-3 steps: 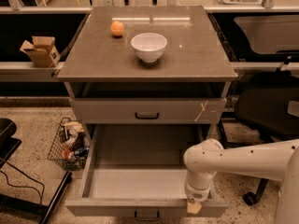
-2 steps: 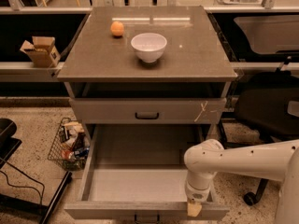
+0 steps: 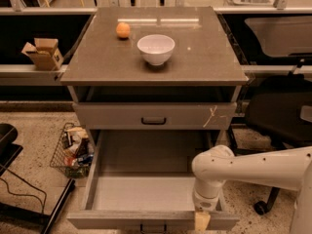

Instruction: Open middle drawer

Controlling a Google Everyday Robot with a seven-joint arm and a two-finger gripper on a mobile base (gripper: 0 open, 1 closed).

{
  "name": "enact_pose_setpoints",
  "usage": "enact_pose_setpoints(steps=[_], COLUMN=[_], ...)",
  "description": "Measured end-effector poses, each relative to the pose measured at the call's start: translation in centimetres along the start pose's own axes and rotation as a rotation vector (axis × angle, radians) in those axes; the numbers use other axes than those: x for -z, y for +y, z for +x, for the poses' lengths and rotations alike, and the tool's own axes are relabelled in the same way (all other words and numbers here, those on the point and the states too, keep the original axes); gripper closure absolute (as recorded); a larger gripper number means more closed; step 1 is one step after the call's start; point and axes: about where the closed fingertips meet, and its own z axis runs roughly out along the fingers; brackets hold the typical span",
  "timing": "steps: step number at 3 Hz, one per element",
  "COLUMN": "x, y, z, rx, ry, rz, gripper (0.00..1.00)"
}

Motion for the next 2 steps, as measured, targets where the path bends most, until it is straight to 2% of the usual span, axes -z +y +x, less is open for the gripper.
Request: enact_pose_setpoints(steps=[1,2], x=[2.0,8.3], y=[0.9,2.7], z=[0.7,3.4], rx=[-0.011,-0.042], ry=[-0.009,-0.061], rz=[0.047,0.171], gripper=[0.02,0.0])
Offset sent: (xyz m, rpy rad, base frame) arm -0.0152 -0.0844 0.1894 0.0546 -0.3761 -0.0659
